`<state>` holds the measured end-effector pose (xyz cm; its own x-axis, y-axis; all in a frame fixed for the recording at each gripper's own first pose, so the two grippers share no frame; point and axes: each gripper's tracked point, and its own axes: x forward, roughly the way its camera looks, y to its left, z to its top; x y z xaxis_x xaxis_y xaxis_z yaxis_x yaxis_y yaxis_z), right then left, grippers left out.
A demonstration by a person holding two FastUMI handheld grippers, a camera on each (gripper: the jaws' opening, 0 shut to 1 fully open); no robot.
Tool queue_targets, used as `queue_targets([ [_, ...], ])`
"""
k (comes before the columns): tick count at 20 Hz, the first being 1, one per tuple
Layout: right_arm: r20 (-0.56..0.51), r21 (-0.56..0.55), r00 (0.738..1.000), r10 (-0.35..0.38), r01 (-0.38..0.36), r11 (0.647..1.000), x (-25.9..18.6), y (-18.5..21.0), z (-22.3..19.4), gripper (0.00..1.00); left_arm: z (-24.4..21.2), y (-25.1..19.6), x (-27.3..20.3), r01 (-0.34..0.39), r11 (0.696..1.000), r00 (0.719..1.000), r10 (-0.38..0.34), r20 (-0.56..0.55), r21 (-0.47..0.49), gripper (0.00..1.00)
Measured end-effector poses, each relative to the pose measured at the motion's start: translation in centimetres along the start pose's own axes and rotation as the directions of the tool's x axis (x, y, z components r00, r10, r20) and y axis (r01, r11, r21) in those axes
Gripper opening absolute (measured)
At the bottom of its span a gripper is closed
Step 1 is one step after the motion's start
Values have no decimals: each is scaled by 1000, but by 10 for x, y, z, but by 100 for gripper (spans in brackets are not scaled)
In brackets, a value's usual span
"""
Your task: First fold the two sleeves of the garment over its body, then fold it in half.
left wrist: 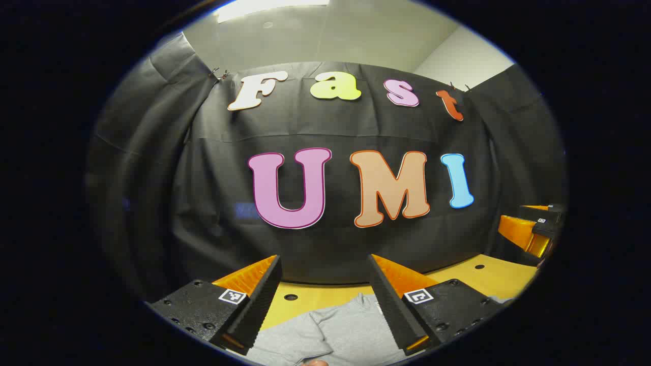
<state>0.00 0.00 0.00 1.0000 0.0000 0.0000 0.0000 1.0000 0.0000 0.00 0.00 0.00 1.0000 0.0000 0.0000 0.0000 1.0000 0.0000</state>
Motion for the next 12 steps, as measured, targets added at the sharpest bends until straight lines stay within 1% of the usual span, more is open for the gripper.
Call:
queue_targets([
  [4,5,-4,1000,2,-2,1000,2,4,2,97,-2,11,5,-11,1000,1000,11,-3,7,99],
  [7,25,-23,1000,18,-17,1000,7,10,8,96,0,21,9,-29,999,1000,29,6,28,98],
  [9,12,-32,1000,21,-20,999,11,11,6,97,1,22,11,-36,999,999,36,11,26,97],
  [11,-4,0,1000,17,-17,1000,13,11,4,96,4,22,9,-38,999,999,38,17,23,99],
  [12,-6,10,1000,17,-17,1000,13,11,3,97,3,22,9,-39,999,999,39,19,23,98],
])
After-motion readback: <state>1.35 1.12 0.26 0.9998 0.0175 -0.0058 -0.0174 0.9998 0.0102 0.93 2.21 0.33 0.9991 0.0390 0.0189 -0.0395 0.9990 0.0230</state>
